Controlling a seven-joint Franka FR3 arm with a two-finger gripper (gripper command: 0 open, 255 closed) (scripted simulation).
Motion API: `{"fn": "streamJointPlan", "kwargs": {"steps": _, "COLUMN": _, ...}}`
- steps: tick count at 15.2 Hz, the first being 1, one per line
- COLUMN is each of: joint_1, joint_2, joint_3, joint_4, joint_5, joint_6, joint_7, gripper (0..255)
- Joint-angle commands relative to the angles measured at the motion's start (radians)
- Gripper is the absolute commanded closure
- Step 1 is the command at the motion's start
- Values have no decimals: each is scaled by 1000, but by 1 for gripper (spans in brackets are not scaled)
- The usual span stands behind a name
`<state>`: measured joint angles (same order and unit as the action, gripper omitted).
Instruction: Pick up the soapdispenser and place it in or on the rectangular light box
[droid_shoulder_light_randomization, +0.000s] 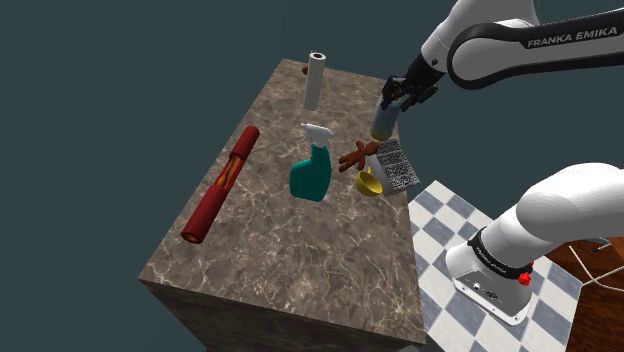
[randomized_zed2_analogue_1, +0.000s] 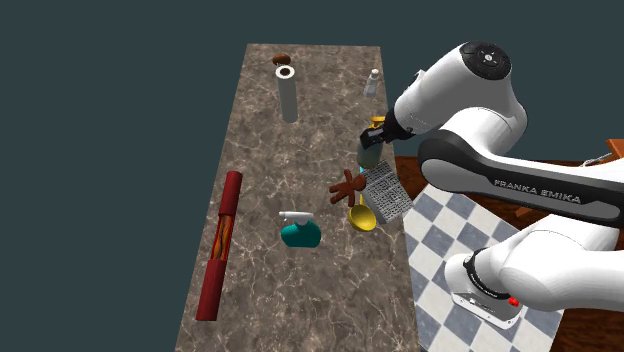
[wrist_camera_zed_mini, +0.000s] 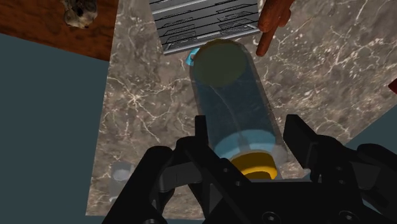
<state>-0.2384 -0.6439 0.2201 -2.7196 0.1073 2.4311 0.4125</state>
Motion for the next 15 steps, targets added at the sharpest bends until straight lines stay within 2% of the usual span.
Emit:
{"fn": "streamJointPlan", "kwargs": {"steps": 1, "joint_1": 0, "joint_2": 5, "joint_3": 1, "joint_4": -2, "joint_5": 0, "joint_6": 8, "joint_7": 1, "gripper": 255}}
{"fn": "streamJointPlan", "kwargs": {"steps": 6, "joint_1": 0, "joint_2": 5, "joint_3": 1, "joint_4": -2, "joint_5": 0, "joint_6": 8, "joint_7": 1, "gripper": 255}}
{"fn": "streamJointPlan", "kwargs": {"steps": 7, "joint_1": 0, "joint_2": 5, "joint_3": 1, "joint_4": -2, "joint_5": 0, "joint_6": 8, "joint_7": 1, "gripper": 0}}
{"fn": "streamJointPlan", "kwargs": {"steps": 12, "joint_1": 0, "joint_2": 5, "joint_3": 1, "joint_4": -2, "joint_5": 0, "joint_6": 8, "joint_7": 1, "gripper": 0}}
{"fn": "streamJointPlan", "kwargs": {"steps": 15, "joint_1": 8, "joint_2": -82, "joint_3": -14, "joint_4": 40, "joint_5": 0, "joint_6": -121, "joint_7": -2, "gripper": 0}}
